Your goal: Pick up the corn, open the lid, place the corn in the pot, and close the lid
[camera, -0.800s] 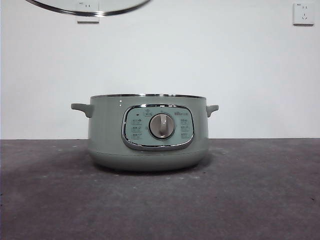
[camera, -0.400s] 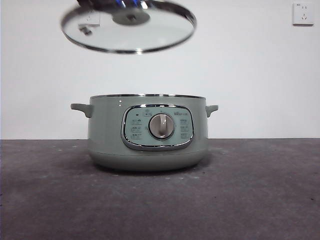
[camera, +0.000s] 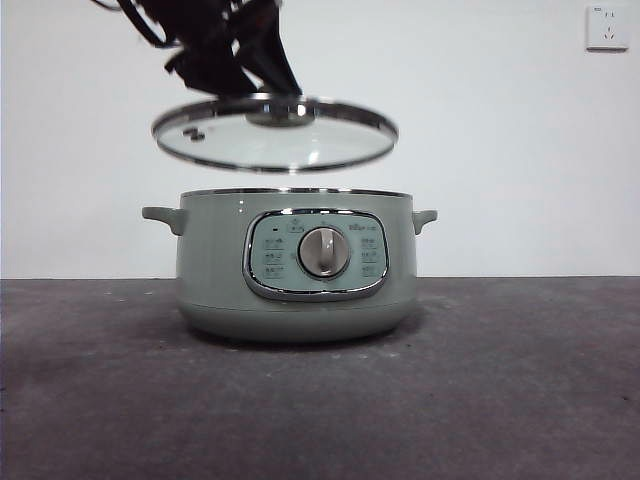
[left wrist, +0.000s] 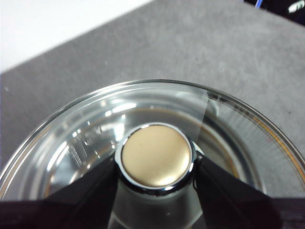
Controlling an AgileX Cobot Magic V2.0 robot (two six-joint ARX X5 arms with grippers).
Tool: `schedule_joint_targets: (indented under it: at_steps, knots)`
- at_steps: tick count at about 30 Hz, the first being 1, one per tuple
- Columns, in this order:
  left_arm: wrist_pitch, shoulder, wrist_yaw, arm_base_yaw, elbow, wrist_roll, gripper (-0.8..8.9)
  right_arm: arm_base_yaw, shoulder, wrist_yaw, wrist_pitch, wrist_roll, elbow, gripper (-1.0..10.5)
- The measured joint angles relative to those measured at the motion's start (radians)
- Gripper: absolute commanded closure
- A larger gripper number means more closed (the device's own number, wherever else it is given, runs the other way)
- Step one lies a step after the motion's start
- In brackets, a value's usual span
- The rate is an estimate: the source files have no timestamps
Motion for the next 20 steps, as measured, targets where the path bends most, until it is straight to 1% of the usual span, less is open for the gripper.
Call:
schedule_joint_targets:
  at_steps: [11, 15, 20]
  knots:
    - [0.059, 0.062, -0.013, 0.0, 0.0, 0.0, 8.19, 0.0, 0.0, 0.0, 0.0, 0.003, -0.1, 4.8]
    - [0.072, 0.097, -0.02, 0.0, 0.0, 0.008, 8.19, 0.0, 0.001, 0.0, 0.0, 0.003, -0.105, 4.8]
    - [0.08, 0.099, -0.023, -0.001, 0.0, 0.007, 8.19, 0.0, 0.001, 0.002, 0.0, 0.003, -0.105, 4.8]
